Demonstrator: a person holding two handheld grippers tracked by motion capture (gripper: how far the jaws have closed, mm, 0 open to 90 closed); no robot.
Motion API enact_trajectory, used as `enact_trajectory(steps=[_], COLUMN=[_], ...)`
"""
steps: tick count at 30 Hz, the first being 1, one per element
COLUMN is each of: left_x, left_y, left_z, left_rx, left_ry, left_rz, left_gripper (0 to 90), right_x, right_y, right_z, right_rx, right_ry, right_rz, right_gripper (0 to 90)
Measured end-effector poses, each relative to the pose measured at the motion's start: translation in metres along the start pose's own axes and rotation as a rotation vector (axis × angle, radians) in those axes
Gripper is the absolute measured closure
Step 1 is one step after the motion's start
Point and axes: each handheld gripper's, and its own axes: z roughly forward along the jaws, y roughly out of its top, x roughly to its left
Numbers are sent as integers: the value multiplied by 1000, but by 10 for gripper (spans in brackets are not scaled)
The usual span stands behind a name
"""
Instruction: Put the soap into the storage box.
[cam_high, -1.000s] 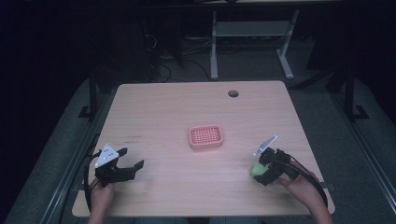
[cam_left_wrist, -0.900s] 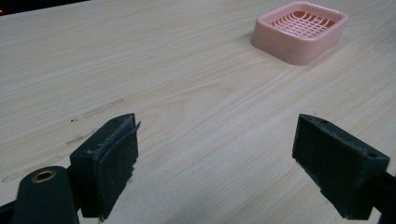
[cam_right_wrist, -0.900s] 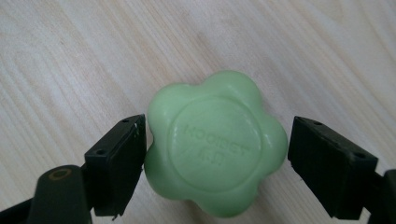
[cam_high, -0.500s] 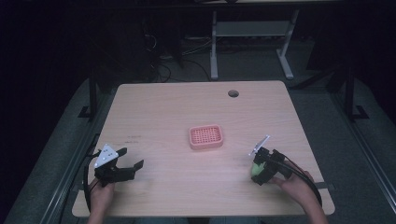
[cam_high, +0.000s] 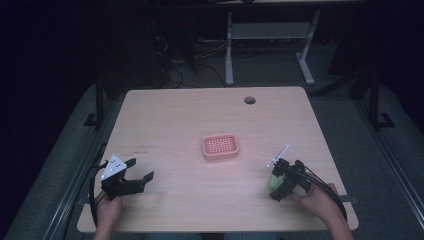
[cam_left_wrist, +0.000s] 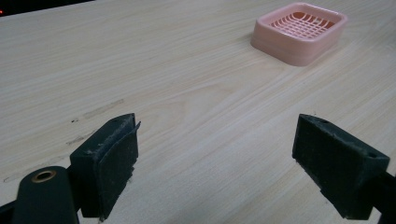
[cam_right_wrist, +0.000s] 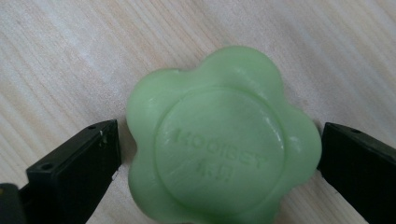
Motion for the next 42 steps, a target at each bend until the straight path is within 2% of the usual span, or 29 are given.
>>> enact_trajectory(steps=[7, 9, 10, 15, 22, 24, 26, 30, 35, 40, 42], left_x=[0, 0, 0, 0, 0, 0, 0, -1, 0, -1, -1], left_y=[0, 0, 0, 0, 0, 0, 0, 0, 0, 0, 0], left_z=[0, 0, 0, 0, 0, 0, 0, 0, -2, -2, -2], left_rx=[-1, -3, -2, -2, -2, -3, -1, -5, 0, -2, -4], left_ry=[1, 1, 2, 2, 3, 3, 2, 2, 4, 1, 0], left_rz=[-2, -3, -2, 0, -4, -3, -3, 0, -5, -2, -1], left_gripper=[141, 141, 141, 141, 141, 141, 141, 141, 141, 141, 141], right_x=[0, 1, 3, 4, 5, 4, 6, 7, 5, 3, 1], right_y=[4, 3, 2, 4, 6, 5, 6, 9, 17, 26, 30], right_z=[0, -5, -9, -10, -11, -15, -17, -20, -31, -36, -37], right_rx=[31, -9, -36, -8, -1, -36, -39, -27, -78, -94, -107], right_ry=[0, 4, -19, -24, -31, 21, 30, 12, 31, 40, 60], right_rz=[5, -12, -60, -67, -88, -77, -93, -113, -111, -119, -116], right_gripper=[19, 178, 230, 251, 257, 259, 260, 261, 260, 260, 260])
